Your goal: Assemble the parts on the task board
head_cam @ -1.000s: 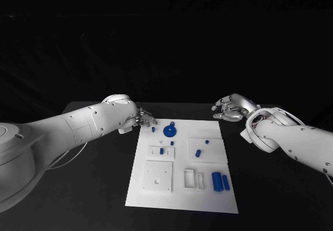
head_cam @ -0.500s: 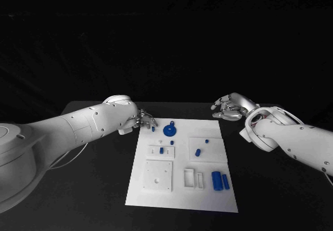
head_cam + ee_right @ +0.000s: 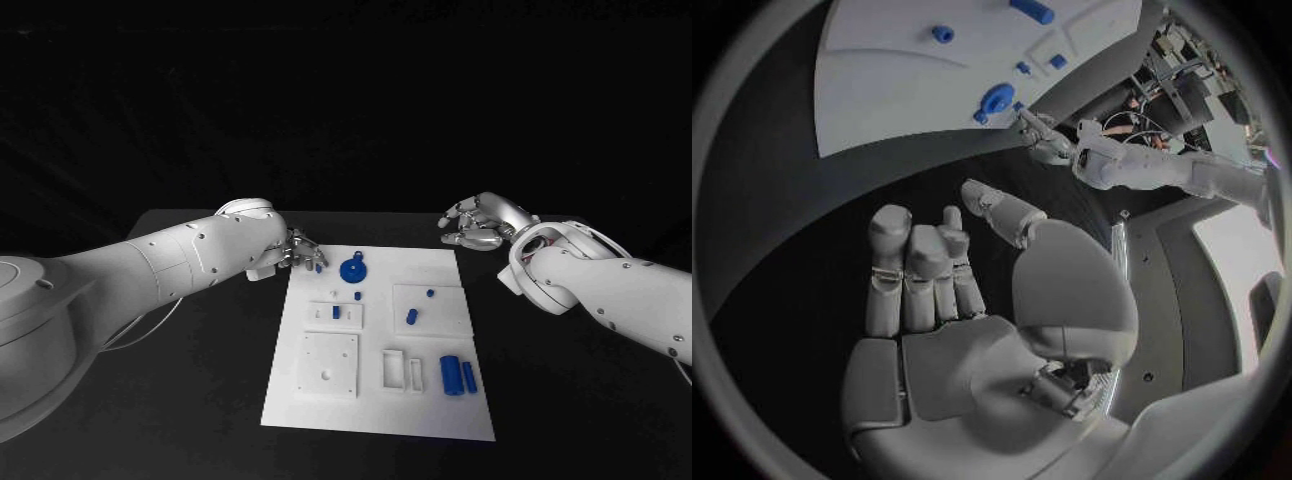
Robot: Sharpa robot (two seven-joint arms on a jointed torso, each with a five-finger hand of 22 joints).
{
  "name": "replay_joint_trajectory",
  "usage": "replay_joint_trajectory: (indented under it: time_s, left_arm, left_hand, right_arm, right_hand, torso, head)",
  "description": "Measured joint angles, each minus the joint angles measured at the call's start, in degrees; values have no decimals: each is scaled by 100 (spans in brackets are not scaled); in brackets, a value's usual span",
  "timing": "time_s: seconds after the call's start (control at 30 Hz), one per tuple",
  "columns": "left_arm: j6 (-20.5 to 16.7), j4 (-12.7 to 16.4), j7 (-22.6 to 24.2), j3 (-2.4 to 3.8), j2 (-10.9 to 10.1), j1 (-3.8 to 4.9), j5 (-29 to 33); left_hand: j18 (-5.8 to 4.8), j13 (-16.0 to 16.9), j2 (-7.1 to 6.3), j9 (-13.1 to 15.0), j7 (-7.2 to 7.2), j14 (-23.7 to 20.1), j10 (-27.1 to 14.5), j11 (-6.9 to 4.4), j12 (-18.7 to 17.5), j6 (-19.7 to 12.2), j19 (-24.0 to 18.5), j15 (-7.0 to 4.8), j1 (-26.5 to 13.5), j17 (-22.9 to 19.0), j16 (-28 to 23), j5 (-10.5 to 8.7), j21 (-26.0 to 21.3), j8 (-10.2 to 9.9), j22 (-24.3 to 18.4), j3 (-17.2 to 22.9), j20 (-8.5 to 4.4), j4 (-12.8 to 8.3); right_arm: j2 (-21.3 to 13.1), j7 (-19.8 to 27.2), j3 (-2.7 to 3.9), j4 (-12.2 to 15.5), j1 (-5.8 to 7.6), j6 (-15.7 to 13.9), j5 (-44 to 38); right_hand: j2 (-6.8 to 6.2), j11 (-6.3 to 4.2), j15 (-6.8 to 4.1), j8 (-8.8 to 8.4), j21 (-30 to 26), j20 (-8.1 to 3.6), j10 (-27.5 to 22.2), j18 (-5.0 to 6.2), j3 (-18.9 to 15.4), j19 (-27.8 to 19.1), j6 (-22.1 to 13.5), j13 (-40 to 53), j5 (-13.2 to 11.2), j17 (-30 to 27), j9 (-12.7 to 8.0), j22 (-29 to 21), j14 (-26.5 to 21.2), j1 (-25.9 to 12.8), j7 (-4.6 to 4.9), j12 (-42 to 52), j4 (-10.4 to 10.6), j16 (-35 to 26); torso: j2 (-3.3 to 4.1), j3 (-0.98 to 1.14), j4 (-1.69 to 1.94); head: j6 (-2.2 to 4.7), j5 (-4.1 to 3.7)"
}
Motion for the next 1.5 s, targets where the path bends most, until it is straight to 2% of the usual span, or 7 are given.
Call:
replay_joint_trajectory:
  time_s: [0.33,0.7,0.8,0.97,1.23,1.37,1.5]
  left_arm:
    - [25,-16,34,-2,-2,-4,15]
    - [29,-42,79,-4,7,-14,108]
    - [29,-59,88,-4,9,-14,138]
    - [31,-87,104,-8,25,-15,196]
    - [37,-100,129,-42,47,-15,301]
    - [37,-105,138,-60,48,-14,365]
    - [31,-106,149,-65,36,-10,408]
  left_hand:
    - [0,0,57,5,-2,-12,-7,-6,0,-13,-21,-10,57,0,0,0,0,0,9,-31,-21,-31]
    - [0,-8,320,11,24,-31,-27,12,0,-45,-41,10,184,-6,0,0,0,0,29,-105,-1,-105]
    - [-61,-8,359,11,27,-32,-27,12,0,-49,-41,10,222,-13,0,0,0,0,36,-126,-1,-127]
    - [-60,-14,532,11,33,-32,-28,12,0,-57,-41,11,330,-17,23,0,0,0,51,-162,-1,-182]
    - [-58,-22,891,11,42,-40,-28,12,0,-79,-41,21,462,-26,45,0,0,0,62,-178,-1,-280]
    - [-57,-22,965,11,46,-40,-28,12,22,-84,-41,21,532,-26,45,0,-22,0,62,-195,-1,-341]
    - [-56,-28,1125,16,45,-41,-29,12,22,-85,-41,23,607,-29,50,-1,-22,0,61,-192,-1,-442]
  right_arm:
    - [7,0,0,-5,0,0,-4]
    - [17,0,0,-15,0,1,-6]
    - [18,0,0,-17,0,1,-7]
    - [19,0,0,-18,0,1,-7]
    - [27,-2,0,-20,0,2,-10]
    - [27,-2,0,-23,0,1,-12]
    - [27,-3,0,-24,0,2,-13]
  right_hand:
    - [0,0,0,0,0,1,0,0,0,-1,0,0,22,-1,0,4,0,0,0,0,0,0]
    - [0,0,0,0,0,3,0,0,0,-1,1,1,22,-1,0,4,0,0,-1,-1,0,0]
    - [0,0,0,0,0,3,0,0,0,-2,1,1,22,-1,0,4,0,0,-1,-1,0,0]
    - [0,0,0,0,0,4,0,0,0,-2,2,1,22,-1,0,3,0,0,-2,-1,0,0]
    - [0,0,0,0,0,5,0,0,0,-2,10,1,22,-2,0,3,0,0,-10,-3,0,0]
    - [0,0,0,0,0,13,0,0,0,-9,10,1,22,-2,0,3,0,0,-10,-4,0,0]
    - [0,0,0,0,0,13,0,0,0,-10,11,2,22,-2,0,2,0,0,-11,-4,0,0]
  torso:
    - [1,1,0]
    - [2,0,-1]
    - [2,0,-3]
    - [2,-1,0]
    - [1,1,1]
    - [-1,2,1]
    - [-1,2,-1]
  head:
    - [-7,1]
    - [-13,5]
    - [-18,9]
    - [-18,14]
    - [-18,18]
    - [-14,21]
    - [-13,23]
